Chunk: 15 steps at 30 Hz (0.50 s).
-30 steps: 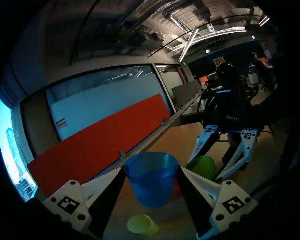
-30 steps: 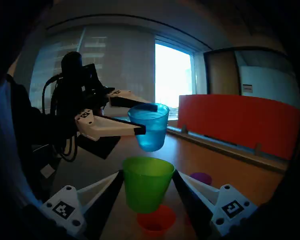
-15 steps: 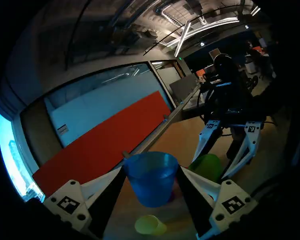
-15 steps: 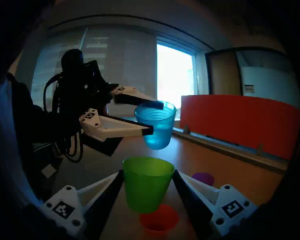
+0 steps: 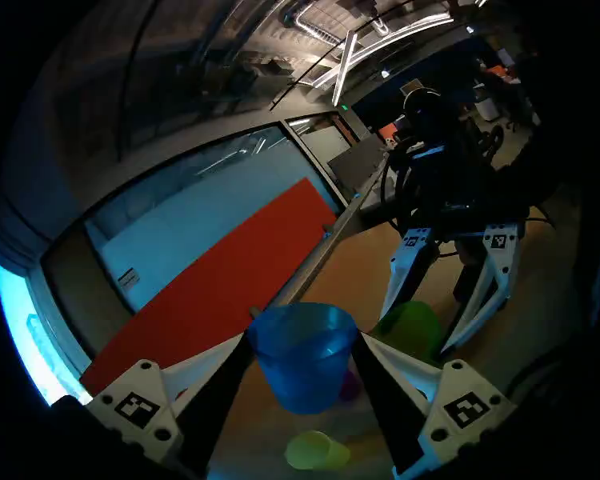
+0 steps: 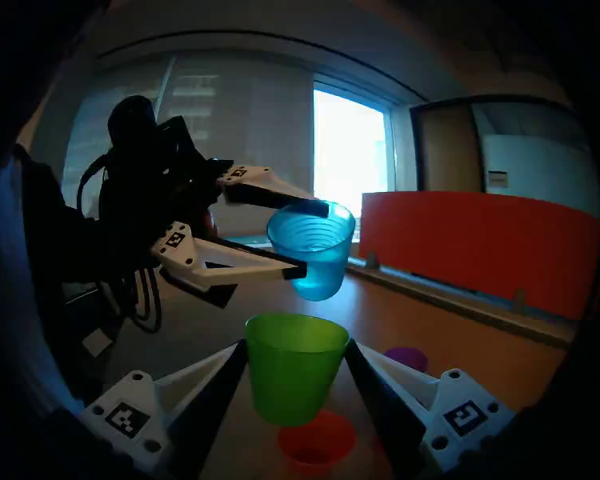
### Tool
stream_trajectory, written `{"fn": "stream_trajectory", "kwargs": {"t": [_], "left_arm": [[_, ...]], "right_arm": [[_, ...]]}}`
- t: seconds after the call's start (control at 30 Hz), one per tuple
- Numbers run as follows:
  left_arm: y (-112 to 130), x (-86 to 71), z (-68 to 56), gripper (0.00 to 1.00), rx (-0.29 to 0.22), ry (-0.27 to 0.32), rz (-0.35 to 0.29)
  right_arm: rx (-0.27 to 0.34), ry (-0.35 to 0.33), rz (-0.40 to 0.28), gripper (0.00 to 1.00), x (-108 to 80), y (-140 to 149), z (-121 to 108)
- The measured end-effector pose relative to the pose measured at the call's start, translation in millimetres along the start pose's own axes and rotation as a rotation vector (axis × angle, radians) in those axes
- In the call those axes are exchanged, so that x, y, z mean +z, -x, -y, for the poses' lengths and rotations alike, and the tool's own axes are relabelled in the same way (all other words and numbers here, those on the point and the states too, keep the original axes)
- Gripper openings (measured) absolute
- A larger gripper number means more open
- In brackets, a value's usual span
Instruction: Pour water
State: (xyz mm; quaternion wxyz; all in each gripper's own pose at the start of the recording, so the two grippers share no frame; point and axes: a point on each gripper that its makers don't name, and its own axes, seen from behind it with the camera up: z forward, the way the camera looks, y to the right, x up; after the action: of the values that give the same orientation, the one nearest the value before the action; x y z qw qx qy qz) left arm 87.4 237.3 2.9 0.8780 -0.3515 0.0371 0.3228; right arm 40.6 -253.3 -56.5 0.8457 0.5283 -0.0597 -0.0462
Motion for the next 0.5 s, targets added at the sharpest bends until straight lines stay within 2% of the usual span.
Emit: {"fn": "stream_trajectory", "kwargs": {"t": [0.5], "left_arm": [[-6.6,0.3,-2.1,0.87,0.109,-0.015,0.007]], "right_arm": [[-0.008,0.001,-0.009,0.92,-0.9,-3.9,-1.1]]}}
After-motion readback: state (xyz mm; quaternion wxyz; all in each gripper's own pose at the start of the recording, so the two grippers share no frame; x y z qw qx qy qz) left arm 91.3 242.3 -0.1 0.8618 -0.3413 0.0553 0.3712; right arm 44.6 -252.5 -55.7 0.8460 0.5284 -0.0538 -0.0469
